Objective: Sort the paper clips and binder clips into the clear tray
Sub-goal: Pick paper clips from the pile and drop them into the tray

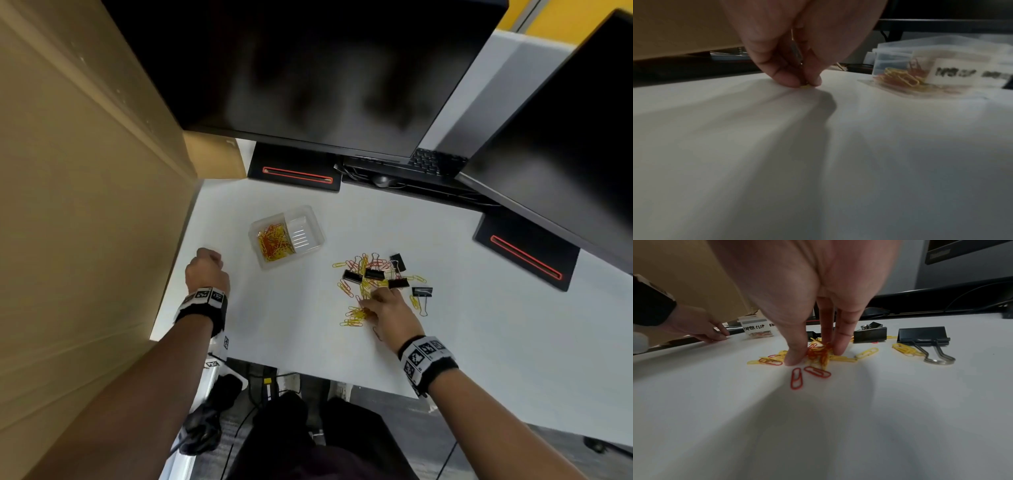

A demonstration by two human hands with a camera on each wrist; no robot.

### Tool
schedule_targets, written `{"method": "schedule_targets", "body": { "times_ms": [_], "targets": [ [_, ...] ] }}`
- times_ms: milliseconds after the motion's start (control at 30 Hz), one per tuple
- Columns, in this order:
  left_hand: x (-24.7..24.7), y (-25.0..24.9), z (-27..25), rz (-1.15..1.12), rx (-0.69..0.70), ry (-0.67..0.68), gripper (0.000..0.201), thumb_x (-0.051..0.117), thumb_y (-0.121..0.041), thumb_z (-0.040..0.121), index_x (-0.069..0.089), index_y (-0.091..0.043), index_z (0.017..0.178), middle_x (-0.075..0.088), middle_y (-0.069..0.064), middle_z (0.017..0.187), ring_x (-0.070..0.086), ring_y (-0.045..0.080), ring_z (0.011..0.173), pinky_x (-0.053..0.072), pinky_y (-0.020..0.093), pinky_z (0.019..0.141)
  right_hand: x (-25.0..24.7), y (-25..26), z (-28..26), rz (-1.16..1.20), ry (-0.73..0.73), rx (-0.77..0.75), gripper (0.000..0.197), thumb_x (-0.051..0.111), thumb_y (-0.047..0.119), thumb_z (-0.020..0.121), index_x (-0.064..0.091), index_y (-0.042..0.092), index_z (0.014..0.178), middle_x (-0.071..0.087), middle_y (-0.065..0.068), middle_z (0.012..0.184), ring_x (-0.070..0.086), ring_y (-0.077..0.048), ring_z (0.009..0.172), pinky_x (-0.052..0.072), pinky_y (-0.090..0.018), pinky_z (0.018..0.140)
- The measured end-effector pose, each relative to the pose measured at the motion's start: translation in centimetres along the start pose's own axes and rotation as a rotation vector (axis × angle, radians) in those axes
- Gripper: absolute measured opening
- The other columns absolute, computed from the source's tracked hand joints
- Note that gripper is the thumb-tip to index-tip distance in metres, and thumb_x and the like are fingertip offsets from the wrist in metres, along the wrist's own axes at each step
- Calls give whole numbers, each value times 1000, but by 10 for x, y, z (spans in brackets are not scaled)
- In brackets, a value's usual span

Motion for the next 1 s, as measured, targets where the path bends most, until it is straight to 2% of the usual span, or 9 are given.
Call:
{"method": "schedule_targets", "body": {
  "times_ms": [133,300,400,467,533,667,733,900,1000],
  "targets": [
    [11,0,-1,69,43,50,31,47,16,76,55,-7,96,65,17,96,58,36,96,48,38,74,0,-2,2,5,10,12,26,71,3,82,73,13,105,63,-11,110,54,-30,103,55,-44,79],
    [1,9,-6,-142,6,17,36,43,9,81,51,-16,105,68,4,94,64,24,88,53,36,76,-4,-2,2,49,3,20,21,72,6,82,74,12,103,64,-11,108,56,-30,103,55,-42,82],
    [-10,19,-6,-141,26,-72,24,61,-24,88,54,-19,111,65,5,102,62,28,96,54,45,85,-4,-4,2,59,17,16,20,71,8,83,74,11,103,64,-12,108,56,-30,103,55,-43,82],
    [-6,27,-6,16,-10,-39,45,68,-45,83,57,-18,117,58,9,116,57,32,108,51,47,93,-5,-4,3,57,21,13,20,71,8,83,74,11,102,64,-12,108,55,-30,104,54,-43,84],
    [-2,32,-8,114,-44,-4,47,71,-43,82,60,-15,118,57,12,119,54,34,112,49,46,94,-6,-3,3,56,18,9,20,72,7,82,75,11,102,65,-12,107,56,-31,103,54,-42,84],
    [-2,22,-10,67,-28,12,16,72,-26,84,70,-16,96,70,9,98,65,31,96,55,40,82,-6,-1,3,38,32,-2,19,69,7,85,74,10,103,65,-12,106,56,-32,101,54,-41,81],
    [-1,18,-9,78,-61,50,8,70,-21,86,73,-16,90,72,10,93,67,32,93,56,39,82,-6,1,3,23,42,-14,19,67,6,87,73,10,104,66,-12,106,57,-32,100,54,-38,80],
    [9,20,-3,204,-122,164,17,65,-30,88,75,-17,90,64,17,110,64,35,95,56,42,84,-11,5,1,20,31,-46,22,63,0,86,74,9,102,68,-11,99,58,-31,94,51,-34,74],
    [8,16,-5,190,-116,192,15,64,-26,90,73,-14,93,65,16,109,65,34,97,55,38,82,-15,5,-2,49,12,-50,24,62,-4,83,74,7,100,70,-11,96,60,-31,91,51,-35,74]
  ]
}}
Point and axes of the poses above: each hand's wrist, its own z-axis towards the middle knuckle, its own x-axis out of the palm, y = z × x, the point moved 10 cm from there along z, towards the middle knuckle
